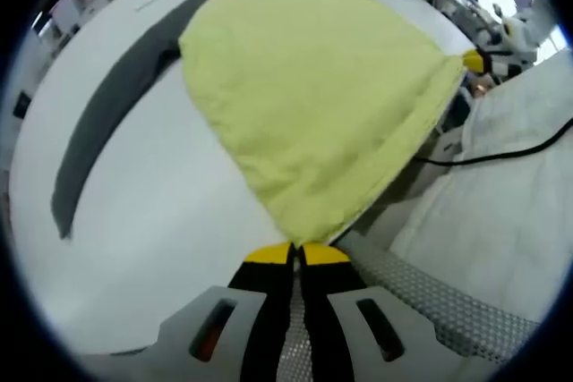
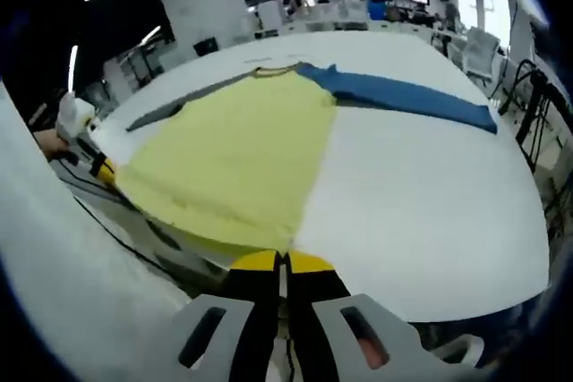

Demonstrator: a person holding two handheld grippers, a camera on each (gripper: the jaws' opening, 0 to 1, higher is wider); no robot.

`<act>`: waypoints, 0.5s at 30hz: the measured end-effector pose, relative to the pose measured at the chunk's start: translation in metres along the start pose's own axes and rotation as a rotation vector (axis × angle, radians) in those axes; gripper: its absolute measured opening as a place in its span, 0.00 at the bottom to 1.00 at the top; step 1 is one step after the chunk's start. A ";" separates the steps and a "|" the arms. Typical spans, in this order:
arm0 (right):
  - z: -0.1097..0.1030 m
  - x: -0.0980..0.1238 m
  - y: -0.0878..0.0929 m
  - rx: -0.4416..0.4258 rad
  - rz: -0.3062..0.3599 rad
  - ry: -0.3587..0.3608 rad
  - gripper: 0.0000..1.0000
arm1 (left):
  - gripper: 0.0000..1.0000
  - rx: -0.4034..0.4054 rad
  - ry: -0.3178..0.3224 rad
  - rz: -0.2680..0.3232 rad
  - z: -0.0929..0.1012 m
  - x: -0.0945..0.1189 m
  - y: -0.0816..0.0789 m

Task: Fold the garment on the visible template until the final outline fits inside the template.

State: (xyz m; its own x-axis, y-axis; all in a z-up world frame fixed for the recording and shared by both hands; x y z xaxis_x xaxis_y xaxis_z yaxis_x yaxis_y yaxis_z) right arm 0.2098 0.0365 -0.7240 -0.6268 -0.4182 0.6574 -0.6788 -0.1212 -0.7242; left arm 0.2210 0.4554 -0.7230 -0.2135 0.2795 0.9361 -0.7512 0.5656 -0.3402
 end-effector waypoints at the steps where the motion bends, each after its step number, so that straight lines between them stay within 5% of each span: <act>1: 0.000 0.000 0.000 -0.002 0.000 -0.001 0.03 | 0.00 0.002 0.001 0.002 0.000 0.000 0.000; 15: -0.007 -0.002 0.011 0.122 -0.070 -0.018 0.03 | 0.00 -0.012 0.005 -0.016 0.000 0.000 0.001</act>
State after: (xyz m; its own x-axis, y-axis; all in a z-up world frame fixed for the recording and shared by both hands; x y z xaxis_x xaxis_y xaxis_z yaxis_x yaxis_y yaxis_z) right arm 0.2009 0.0424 -0.7322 -0.5719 -0.4210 0.7041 -0.6682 -0.2588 -0.6975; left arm 0.2202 0.4564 -0.7232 -0.1984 0.2746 0.9409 -0.7467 0.5795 -0.3266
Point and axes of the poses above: the point that each gripper's makers call its tool centre point, and the gripper's own axes: x roughly backward along the fingers, z roughly to its right, y roughly out of its underside, the point moved 5 cm from there along x, roughly backward along the fingers, and after that the axes turned 2 degrees about z, right-handed, at the moved point
